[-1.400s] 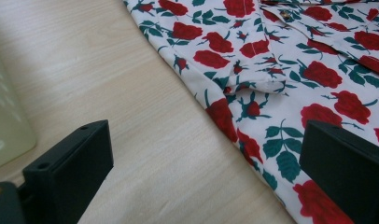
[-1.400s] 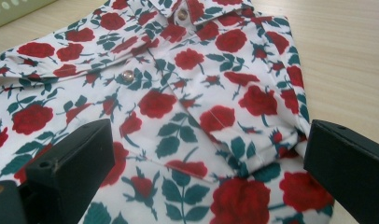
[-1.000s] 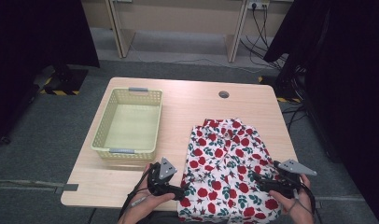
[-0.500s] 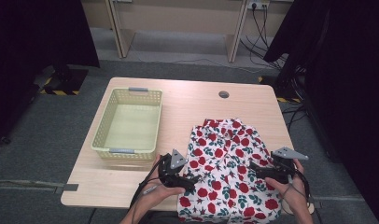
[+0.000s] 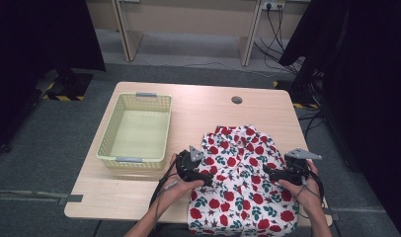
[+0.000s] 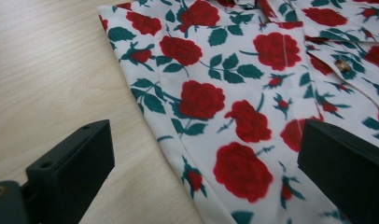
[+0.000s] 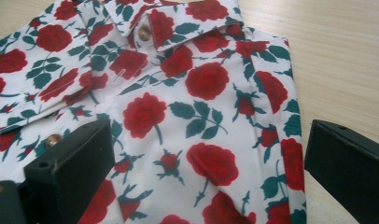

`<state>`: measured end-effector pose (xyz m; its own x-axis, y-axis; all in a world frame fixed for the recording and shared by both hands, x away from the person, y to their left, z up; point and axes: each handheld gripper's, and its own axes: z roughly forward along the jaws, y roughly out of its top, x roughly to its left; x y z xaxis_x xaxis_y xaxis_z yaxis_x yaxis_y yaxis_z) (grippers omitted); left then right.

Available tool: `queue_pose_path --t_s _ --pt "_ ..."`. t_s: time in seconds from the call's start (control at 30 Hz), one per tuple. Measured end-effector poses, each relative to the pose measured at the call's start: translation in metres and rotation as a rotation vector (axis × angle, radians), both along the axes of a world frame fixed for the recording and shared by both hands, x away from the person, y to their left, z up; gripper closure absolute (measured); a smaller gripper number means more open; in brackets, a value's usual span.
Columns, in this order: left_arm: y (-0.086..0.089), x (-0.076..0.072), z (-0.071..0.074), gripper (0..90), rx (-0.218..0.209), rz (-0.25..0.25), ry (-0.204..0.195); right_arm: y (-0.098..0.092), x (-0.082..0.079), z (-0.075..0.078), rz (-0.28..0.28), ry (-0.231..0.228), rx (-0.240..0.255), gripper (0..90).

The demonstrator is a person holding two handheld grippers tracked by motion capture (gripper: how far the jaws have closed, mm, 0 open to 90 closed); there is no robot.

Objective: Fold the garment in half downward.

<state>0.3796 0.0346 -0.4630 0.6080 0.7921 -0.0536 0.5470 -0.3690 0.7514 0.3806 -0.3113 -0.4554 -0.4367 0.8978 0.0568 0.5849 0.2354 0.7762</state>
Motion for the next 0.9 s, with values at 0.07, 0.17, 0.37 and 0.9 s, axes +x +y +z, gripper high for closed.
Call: queue_pose_path --t_s 0.07,0.17,0.37,0.9 --pt "-0.002 0.004 -0.001 3.6 0.003 0.004 0.007 -0.002 0.002 0.000 -0.004 0.003 0.002 2.2" --pt "-0.004 0.010 -0.003 3.7 0.015 0.009 0.009 -0.006 0.005 -0.002 -0.014 0.010 0.010 2.3" --pt "-0.009 0.023 -0.004 4.4 0.010 0.022 0.018 -0.008 0.014 -0.006 -0.034 0.026 -0.010 2.7" --pt "-0.021 0.055 -0.009 8.6 0.029 0.049 0.025 -0.006 0.042 -0.002 -0.053 0.036 -0.016 4.8"
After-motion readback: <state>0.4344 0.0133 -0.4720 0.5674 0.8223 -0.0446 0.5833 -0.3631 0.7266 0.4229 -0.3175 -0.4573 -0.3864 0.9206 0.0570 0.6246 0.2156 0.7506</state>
